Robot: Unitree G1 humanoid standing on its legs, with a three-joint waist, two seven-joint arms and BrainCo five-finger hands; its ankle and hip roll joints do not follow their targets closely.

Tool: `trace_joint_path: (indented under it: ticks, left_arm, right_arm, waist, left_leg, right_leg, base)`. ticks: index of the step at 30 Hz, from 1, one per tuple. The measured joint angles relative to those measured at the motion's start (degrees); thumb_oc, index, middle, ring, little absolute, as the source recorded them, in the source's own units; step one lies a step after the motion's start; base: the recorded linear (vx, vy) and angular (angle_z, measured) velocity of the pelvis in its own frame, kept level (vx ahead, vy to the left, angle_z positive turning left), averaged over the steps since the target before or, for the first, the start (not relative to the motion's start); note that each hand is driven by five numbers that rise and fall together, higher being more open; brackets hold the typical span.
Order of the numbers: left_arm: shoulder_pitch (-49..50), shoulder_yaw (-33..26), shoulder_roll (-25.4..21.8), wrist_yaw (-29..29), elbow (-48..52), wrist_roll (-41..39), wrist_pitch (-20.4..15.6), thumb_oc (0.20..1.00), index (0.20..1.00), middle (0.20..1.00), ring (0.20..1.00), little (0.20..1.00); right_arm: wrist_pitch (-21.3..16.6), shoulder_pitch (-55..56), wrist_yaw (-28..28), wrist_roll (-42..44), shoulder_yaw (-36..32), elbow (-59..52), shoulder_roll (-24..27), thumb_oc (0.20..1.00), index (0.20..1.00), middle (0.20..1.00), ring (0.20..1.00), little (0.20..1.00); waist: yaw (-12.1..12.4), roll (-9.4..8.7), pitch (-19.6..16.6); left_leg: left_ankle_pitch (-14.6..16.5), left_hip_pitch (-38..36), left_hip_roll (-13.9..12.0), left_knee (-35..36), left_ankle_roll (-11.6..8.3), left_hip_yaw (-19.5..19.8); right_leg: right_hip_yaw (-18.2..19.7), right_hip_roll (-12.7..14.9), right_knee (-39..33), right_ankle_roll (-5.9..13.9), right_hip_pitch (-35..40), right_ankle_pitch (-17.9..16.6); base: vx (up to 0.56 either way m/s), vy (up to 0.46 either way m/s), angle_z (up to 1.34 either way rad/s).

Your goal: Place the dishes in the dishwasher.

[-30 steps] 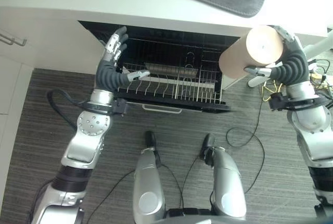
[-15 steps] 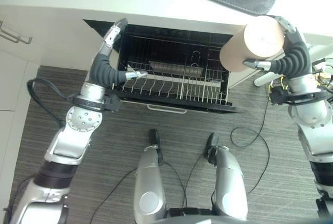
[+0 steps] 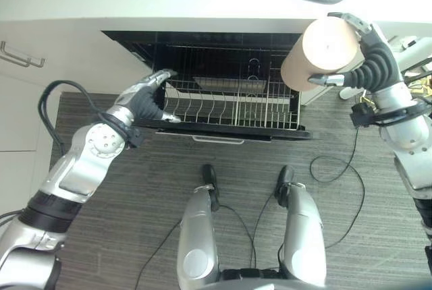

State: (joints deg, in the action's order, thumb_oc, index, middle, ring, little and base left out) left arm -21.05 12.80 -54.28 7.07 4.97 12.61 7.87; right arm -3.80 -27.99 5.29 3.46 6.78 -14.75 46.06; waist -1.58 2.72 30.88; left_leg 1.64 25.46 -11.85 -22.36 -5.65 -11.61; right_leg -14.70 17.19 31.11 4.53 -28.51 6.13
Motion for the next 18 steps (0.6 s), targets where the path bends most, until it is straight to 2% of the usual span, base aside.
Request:
trace_joint_path:
  ticks: [8,10,15,18]
  left_arm:
    - [-0.2,2.5,0.7,1.3,-2.7,2.7,0.2,1.000,1.000,1.000,1.000,1.000]
    - [-0.3,3.7,2.6,2.5,-4.5,2.7,0.5,1.000,1.000,1.000,1.000,1.000]
    - [-0.3,5.3,3.3,3.9,-5.5,2.6,0.6,1.000,1.000,1.000,1.000,1.000]
    - [0.4,6.0,5.4,4.6,-5.7,2.6,1.1,1.000,1.000,1.000,1.000,1.000]
  right_arm:
    - [-1.5,-1.9,-0.8,-0.1,2.0,2.8,0.0,0.200,0.200,0.200,0.200,0.200]
    - [-1.9,-2.7,-0.7,-0.3,2.6,3.6,-0.2,0.200,0.200,0.200,0.200,0.200]
    - [-2.1,-3.4,-0.5,-1.2,3.6,4.3,-0.2,0.200,0.200,0.200,0.200,0.200]
    - [-2.8,-3.2,-0.5,-1.3,3.9,5.5,-0.6,0.200,0.200,0.200,0.200,0.200]
  waist:
    - [-0.4,0.00,0.0]
    - [-0.4,-0.02,0.0]
    - [-0.4,-0.04,0.0]
    - [-0.5,-0.06,-0.1]
  left_leg:
    - [-0.2,-0.7,-0.2,0.3,-0.22,-0.1]
    - [-0.2,-0.7,-0.4,0.3,-0.22,-0.1]
    - [-0.2,-0.8,-0.7,0.3,-0.22,-0.1]
    - [-0.2,-0.8,-0.7,0.3,-0.22,-0.1]
  right_leg:
    - [0.2,-0.3,0.0,-0.08,0.3,0.0]
    - [0.2,-0.6,0.0,-0.12,0.3,0.0]
    - [0.3,-0.9,-0.1,-0.24,0.3,-0.1]
    - [0.3,-0.9,-0.1,-0.27,0.3,-0.1]
  base:
    - [0.01,0.002,-0.02]
    - [0.00,0.000,0.00]
    - [0.00,-0.001,-0.01]
    - [0.00,0.000,0.00]
